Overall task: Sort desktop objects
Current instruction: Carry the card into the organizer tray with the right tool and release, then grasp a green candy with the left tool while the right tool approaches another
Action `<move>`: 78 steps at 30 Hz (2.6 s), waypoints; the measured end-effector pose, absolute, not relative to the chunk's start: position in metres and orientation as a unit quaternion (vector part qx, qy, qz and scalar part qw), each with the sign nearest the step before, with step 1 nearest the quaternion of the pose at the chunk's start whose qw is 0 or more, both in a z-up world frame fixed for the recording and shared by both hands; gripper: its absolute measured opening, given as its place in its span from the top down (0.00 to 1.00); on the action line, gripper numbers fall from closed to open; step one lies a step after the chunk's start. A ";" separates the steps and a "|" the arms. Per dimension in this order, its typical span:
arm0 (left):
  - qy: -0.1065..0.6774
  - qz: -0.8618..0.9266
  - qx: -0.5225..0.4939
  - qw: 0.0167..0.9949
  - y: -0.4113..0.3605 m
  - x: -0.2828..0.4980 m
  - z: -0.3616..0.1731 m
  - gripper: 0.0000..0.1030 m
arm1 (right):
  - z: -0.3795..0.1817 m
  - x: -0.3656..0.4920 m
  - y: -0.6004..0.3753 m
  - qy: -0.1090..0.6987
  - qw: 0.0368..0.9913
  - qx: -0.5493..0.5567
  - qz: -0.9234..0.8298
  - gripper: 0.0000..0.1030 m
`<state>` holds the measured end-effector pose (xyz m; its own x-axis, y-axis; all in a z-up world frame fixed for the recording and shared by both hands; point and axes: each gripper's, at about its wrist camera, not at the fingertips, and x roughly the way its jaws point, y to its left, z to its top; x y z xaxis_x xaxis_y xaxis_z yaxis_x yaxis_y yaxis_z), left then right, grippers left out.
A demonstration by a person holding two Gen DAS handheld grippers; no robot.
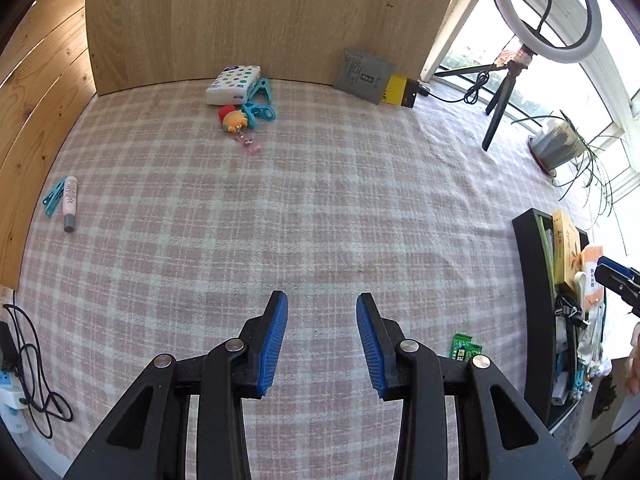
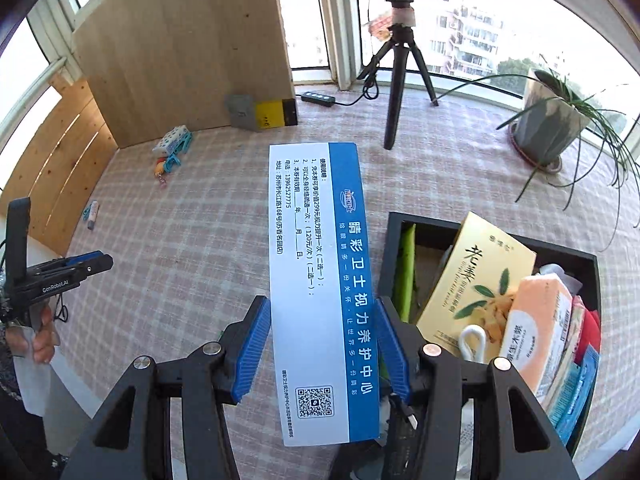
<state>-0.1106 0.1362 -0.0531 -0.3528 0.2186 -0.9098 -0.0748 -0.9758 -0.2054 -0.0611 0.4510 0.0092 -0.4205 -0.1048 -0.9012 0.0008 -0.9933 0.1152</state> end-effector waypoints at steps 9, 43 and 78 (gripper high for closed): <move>-0.042 0.817 -0.561 0.128 0.174 -0.102 -0.048 0.62 | 0.014 0.006 0.547 -0.107 -0.074 0.538 -0.833 0.53; 0.036 0.764 -0.589 0.261 0.229 -0.068 -0.089 0.47 | -0.013 0.033 0.427 -0.181 -0.005 0.525 -0.831 0.57; 0.070 0.759 -0.584 0.280 0.265 -0.081 -0.121 0.72 | -0.094 0.007 0.376 -0.197 -0.016 0.571 -0.797 0.69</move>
<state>-0.0809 0.2645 -0.1213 -0.1605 0.3436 -0.9253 -0.5072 -0.8329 -0.2214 0.0072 0.3764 -0.0941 -0.3475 -0.1989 -0.9163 -0.2502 -0.9221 0.2951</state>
